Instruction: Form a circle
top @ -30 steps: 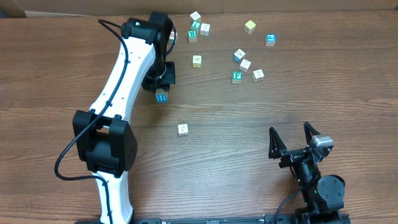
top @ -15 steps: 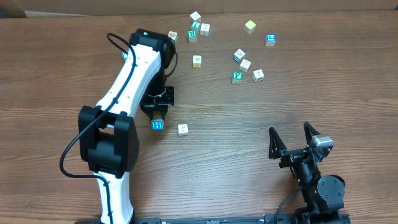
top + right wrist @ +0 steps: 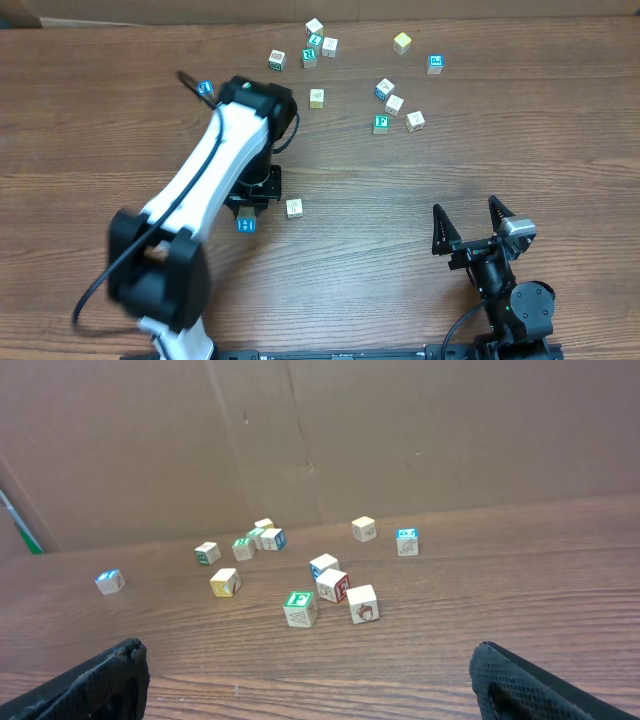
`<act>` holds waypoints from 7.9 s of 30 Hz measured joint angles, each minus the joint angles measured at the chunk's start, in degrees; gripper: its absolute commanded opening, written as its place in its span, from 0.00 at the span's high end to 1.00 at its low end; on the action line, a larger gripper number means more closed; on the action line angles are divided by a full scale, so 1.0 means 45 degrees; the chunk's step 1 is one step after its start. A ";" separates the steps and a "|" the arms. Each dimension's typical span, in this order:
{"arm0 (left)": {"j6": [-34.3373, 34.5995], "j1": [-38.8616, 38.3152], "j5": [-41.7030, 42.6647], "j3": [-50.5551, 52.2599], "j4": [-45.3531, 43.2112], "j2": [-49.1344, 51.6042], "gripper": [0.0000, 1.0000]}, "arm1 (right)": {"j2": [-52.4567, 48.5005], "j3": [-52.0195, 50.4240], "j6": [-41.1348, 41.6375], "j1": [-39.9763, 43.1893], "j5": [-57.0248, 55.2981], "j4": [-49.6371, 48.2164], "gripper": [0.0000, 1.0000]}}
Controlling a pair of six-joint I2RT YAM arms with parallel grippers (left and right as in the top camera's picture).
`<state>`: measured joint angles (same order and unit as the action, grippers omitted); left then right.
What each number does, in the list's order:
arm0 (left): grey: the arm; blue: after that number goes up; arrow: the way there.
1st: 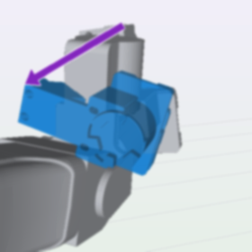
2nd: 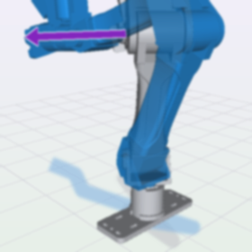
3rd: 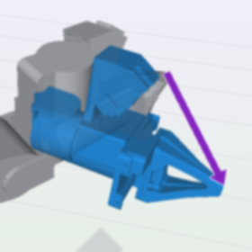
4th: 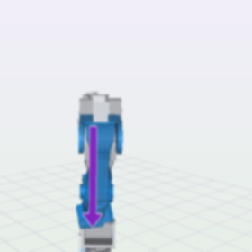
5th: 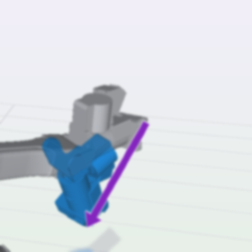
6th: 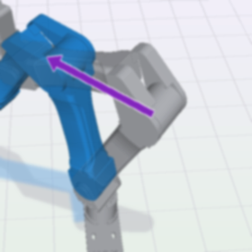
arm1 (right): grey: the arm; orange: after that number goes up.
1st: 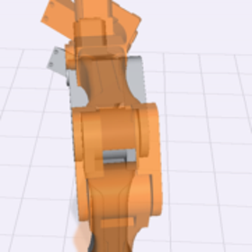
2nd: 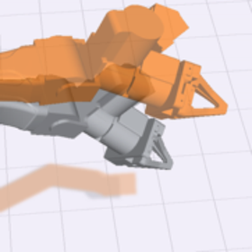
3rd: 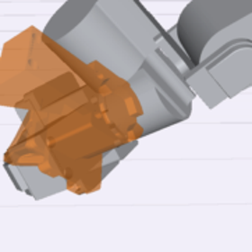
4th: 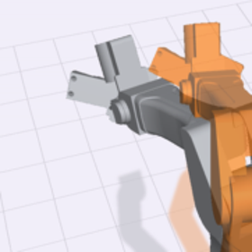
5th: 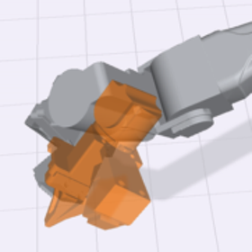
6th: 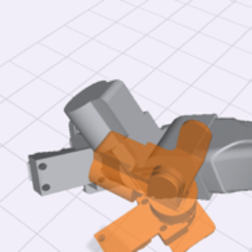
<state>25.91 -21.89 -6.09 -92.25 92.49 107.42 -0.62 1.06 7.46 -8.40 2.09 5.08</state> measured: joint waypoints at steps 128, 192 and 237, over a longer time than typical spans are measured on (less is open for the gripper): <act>0.2968 -0.4056 0.0199 0.3157 -0.9904 0.1389 0.95 | 0.0000 0.0000 0.0005 0.0005 0.0000 0.0005 0.00; 0.3264 -0.3429 -0.3162 0.3162 -1.1074 0.1399 0.76 | 0.0000 0.0000 0.0000 0.0000 0.0005 0.0010 0.00; 0.3313 -0.2769 -0.2069 0.3162 -1.0749 0.1399 0.72 | 0.0000 0.0000 -0.0005 0.0000 0.0000 0.0010 0.00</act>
<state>40.82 -34.35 -15.40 -78.02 44.12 113.71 -0.62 1.06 7.44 -8.40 2.09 5.13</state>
